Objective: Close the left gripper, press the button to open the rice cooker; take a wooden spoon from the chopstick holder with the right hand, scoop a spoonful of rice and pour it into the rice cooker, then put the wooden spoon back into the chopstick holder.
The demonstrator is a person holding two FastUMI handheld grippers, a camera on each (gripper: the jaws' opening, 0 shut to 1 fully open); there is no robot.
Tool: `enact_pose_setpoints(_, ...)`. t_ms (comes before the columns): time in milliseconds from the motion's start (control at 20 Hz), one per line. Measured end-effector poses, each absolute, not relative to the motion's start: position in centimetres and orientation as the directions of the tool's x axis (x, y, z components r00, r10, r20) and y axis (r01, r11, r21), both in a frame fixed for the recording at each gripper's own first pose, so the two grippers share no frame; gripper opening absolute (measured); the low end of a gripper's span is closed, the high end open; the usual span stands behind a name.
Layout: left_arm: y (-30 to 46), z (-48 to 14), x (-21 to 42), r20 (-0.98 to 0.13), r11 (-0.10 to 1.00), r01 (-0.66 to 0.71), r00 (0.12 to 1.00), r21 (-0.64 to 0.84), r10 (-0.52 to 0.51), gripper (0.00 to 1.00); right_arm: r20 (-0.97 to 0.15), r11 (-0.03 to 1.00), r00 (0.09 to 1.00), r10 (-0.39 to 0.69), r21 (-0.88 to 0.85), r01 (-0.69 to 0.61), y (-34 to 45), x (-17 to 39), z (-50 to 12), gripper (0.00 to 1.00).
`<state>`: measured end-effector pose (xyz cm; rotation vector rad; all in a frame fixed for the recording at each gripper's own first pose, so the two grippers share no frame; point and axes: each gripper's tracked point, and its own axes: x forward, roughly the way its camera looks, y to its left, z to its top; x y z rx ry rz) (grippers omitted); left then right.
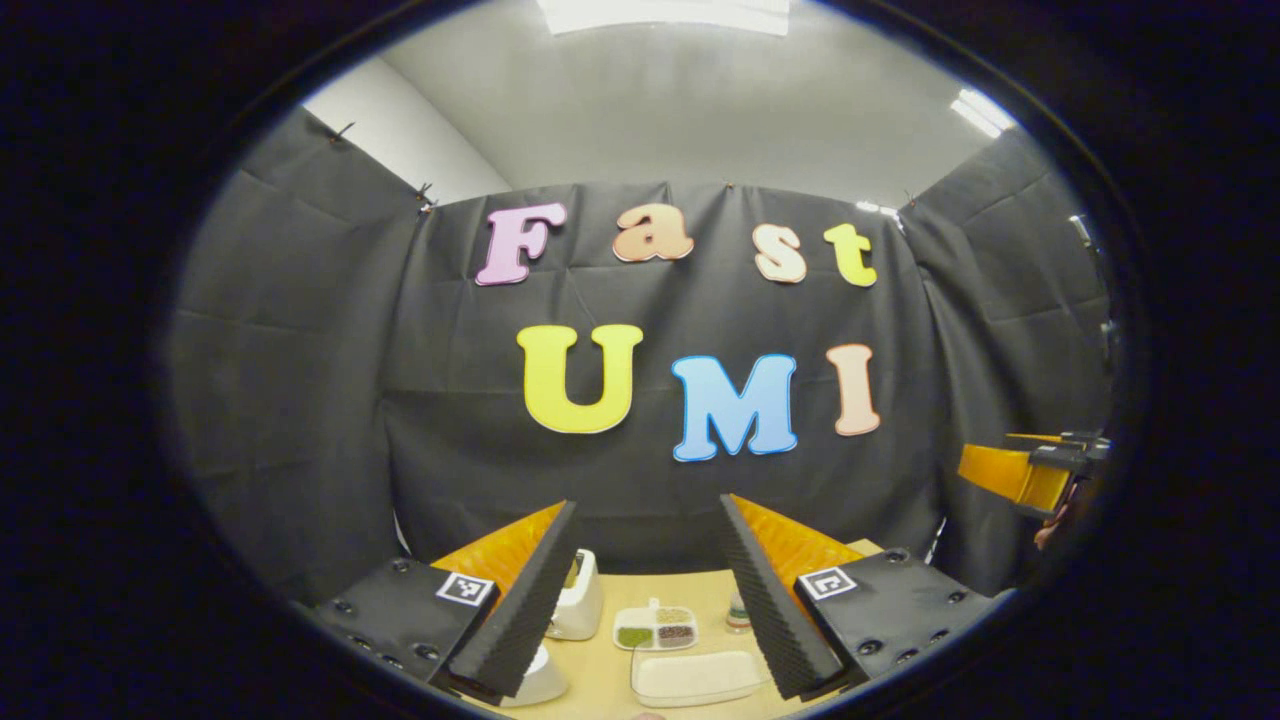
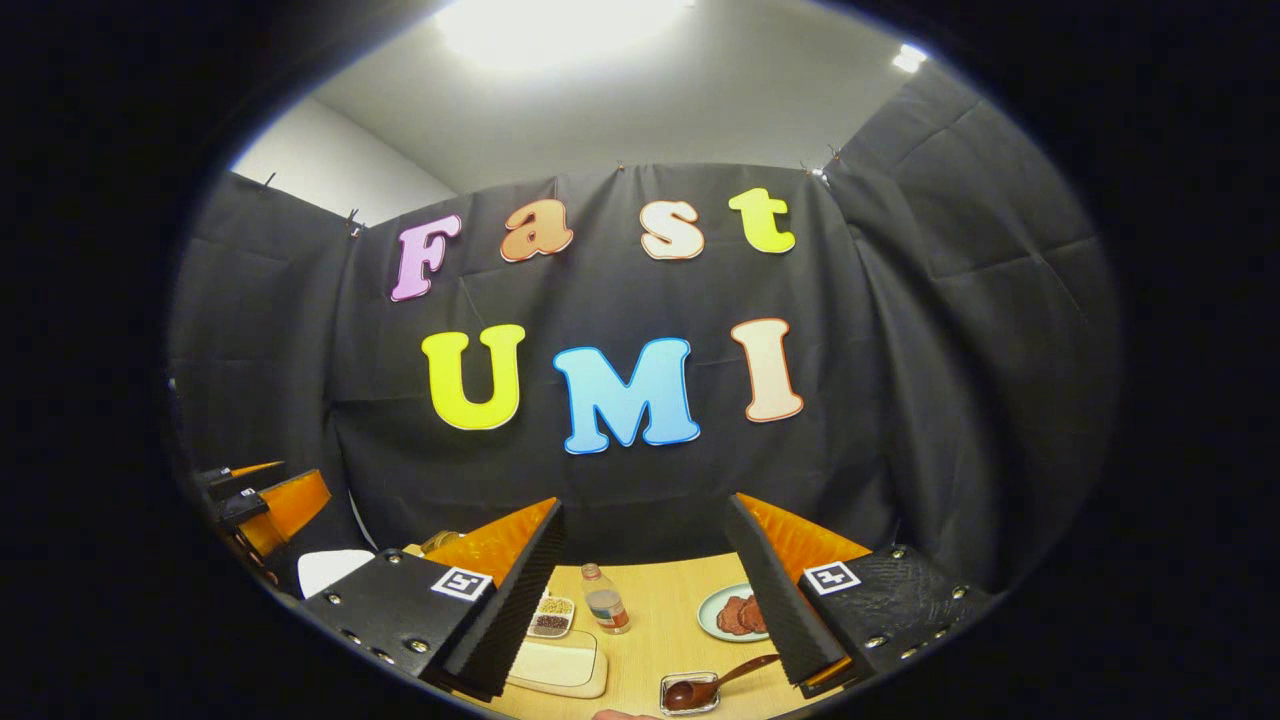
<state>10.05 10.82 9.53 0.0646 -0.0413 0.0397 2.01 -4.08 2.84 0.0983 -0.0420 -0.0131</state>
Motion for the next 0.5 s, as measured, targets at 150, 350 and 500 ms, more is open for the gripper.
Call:
enact_pose_setpoints(150,10.7,8.8,9.9,0.029,0.997,-0.045,0.999,0.058,0.043,0.92,0.044,0.996,0.999,-0.008,0.091,0.004,-3.7,1.9,2.6,0.98)
enact_pose_setpoints(350,12.0,8.4,10.0,0.016,0.997,-0.067,0.998,0.033,0.067,0.92,0.04,0.996,0.999,0.002,0.084,-0.006,-3.2,1.9,2.2,0.98)
enact_pose_setpoints(500,12.5,8.7,10.0,0.021,0.997,-0.077,0.997,0.029,0.076,0.95,0.046,0.997,0.999,0.006,0.078,-0.01,-2.9,1.9,2.6,0.98)
